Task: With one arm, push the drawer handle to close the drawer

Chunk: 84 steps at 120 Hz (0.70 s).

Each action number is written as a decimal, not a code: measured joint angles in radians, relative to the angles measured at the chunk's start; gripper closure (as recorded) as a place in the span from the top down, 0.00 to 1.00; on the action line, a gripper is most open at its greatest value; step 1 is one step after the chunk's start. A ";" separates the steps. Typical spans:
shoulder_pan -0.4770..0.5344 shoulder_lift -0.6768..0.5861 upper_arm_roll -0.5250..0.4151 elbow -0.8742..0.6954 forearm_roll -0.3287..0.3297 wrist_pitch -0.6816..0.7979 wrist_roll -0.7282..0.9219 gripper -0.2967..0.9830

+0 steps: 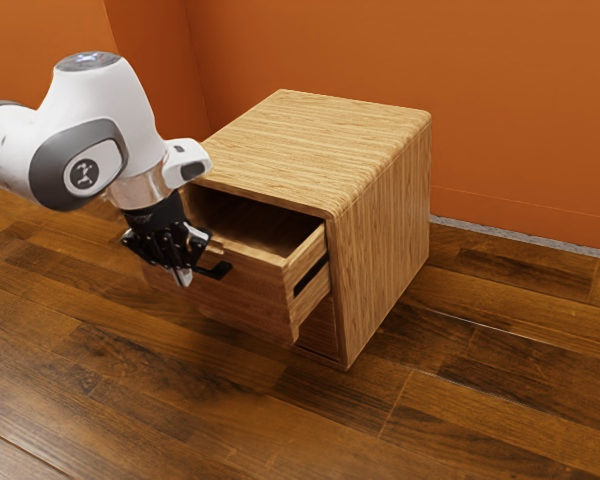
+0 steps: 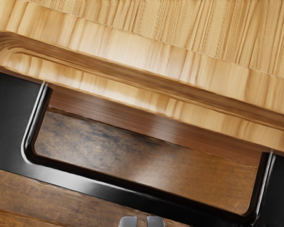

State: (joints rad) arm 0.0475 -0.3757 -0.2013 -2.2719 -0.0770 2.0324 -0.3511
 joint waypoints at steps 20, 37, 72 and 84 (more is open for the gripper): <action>0.000 0.079 0.003 0.083 0.025 0.021 -0.003 0.17; 0.000 0.137 0.006 0.133 0.047 0.042 -0.005 0.17; 0.000 0.220 0.008 0.181 0.081 0.127 -0.006 0.17; -0.001 0.255 0.008 0.209 0.093 0.158 -0.006 0.17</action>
State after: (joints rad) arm 0.0470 -0.1202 -0.1932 -2.0630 0.0156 2.1904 -0.3569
